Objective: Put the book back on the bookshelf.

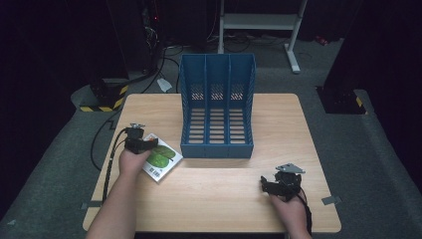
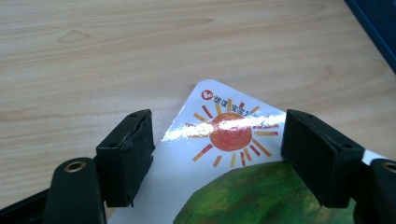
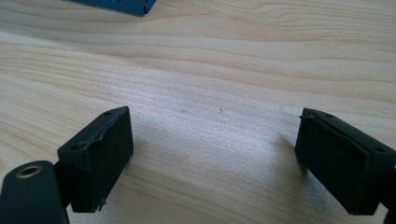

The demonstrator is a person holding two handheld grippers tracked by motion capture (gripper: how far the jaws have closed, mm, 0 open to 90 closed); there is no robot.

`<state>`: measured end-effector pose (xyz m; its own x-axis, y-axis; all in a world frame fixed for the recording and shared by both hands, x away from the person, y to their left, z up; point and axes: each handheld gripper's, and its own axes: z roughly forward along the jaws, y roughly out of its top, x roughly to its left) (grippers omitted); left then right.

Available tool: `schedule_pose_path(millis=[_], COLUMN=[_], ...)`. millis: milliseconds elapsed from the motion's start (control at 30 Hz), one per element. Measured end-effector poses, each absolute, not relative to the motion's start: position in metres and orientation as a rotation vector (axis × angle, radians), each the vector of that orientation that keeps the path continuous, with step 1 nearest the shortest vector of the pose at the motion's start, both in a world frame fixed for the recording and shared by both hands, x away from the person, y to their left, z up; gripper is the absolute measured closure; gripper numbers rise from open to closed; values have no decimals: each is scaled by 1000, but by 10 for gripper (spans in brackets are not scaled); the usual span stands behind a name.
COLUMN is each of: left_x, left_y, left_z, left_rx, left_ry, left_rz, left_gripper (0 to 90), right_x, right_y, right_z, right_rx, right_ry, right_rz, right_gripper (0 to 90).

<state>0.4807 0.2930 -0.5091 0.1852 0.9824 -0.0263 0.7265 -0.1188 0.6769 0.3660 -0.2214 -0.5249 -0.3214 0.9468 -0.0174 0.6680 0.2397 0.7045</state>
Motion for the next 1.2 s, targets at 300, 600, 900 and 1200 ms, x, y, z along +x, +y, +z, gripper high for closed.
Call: schedule_pose_path(millis=[300,600,900,1200], left_x=[462,449,416,384], left_y=[286,276,269,248], left_z=[-510,-510,-512,-512], left_rx=[1948,1981,1964,1954], left_ry=[1514,1454,1428,1431], left_rz=[574,568,564,576], left_gripper=[261,265,296,303], right_x=[367,366,366,366], right_y=[-221,-221,-221,-221], right_z=[-525,-525,-525,-525], right_rx=[1474,1476,1476,1474], right_ry=[2079,2078,2078,2080], right_rz=[843,841,842,844], right_gripper=[109,111,111,111])
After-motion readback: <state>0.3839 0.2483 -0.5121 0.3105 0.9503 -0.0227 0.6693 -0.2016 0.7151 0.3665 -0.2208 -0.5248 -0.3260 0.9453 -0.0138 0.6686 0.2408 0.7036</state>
